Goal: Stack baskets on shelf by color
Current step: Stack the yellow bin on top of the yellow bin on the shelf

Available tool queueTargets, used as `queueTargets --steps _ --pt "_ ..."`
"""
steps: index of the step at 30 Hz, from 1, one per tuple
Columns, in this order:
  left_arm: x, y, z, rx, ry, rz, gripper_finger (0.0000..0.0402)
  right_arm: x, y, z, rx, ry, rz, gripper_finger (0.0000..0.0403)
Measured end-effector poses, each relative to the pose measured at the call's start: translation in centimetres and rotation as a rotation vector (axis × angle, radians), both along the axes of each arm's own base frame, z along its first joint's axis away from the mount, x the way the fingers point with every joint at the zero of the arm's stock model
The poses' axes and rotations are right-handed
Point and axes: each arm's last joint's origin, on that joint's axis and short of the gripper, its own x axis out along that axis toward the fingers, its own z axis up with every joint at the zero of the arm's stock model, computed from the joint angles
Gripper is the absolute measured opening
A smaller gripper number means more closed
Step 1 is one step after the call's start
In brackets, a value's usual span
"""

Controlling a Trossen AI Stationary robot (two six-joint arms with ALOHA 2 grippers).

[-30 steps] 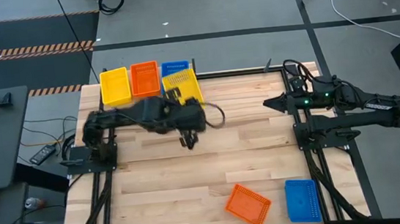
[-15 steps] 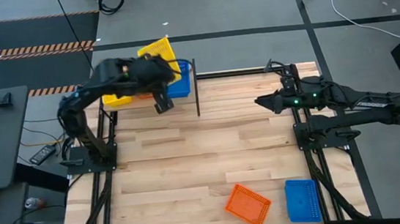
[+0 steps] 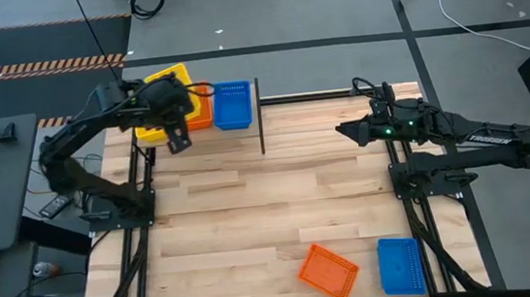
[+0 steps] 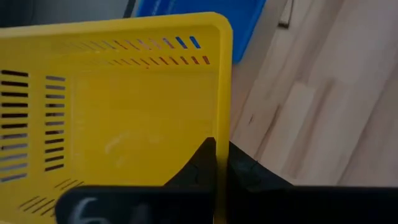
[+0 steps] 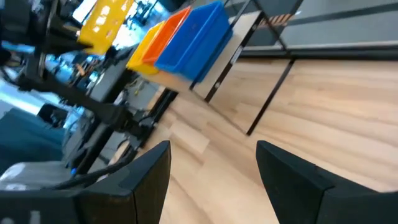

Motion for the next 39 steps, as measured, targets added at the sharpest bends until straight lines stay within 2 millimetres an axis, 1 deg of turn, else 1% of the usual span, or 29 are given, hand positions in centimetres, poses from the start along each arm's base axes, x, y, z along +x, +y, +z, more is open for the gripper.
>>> queueTargets --steps 5,7,10,15,19,21,24,29,34,39 --pt "-3.8 0.1 -1.1 -0.005 0.021 0.061 0.0008 -0.1 -0.5 0.0 -0.008 0.005 -0.052 0.0242" --pt "-4.8 0.2 -2.0 -0.02 0.052 0.05 0.0008 0.0 -0.6 -0.1 -0.007 0.009 -0.063 0.0242" --pt "-5.7 0.4 -3.4 -0.035 0.12 0.011 0.0008 0.2 -0.8 -0.2 -0.003 0.02 -0.072 0.0242" --pt "-6.1 1.5 -5.4 -0.032 0.26 -0.053 0.0008 0.5 -1.0 -0.4 0.001 0.03 -0.072 0.0242" --pt "-6.6 2.7 -6.7 -0.047 0.323 -0.033 0.0008 0.7 -1.0 -0.4 0.002 0.032 -0.072 0.0242" --pt "-7.0 3.3 -7.0 -0.056 0.342 -0.016 0.0008 0.8 -1.1 -0.4 0.002 0.028 -0.072 0.0242" --pt "-7.4 4.0 -7.0 -0.052 0.345 -0.016 0.0008 0.8 -1.0 -0.4 0.005 0.026 -0.071 0.0242" --pt "-7.6 4.6 -7.0 -0.076 0.305 -0.09 0.0013 0.8 -1.0 -0.4 0.005 0.027 -0.071 0.0242" --pt "-7.8 5.1 -7.0 -0.07 0.3 -0.081 0.0031 0.8 -1.0 -0.4 0.005 0.027 -0.071 0.0242" --pt "-7.9 5.2 -7.0 -0.092 0.271 -0.074 0.005 0.8 -1.0 -0.4 0.005 0.027 -0.071 0.0242"
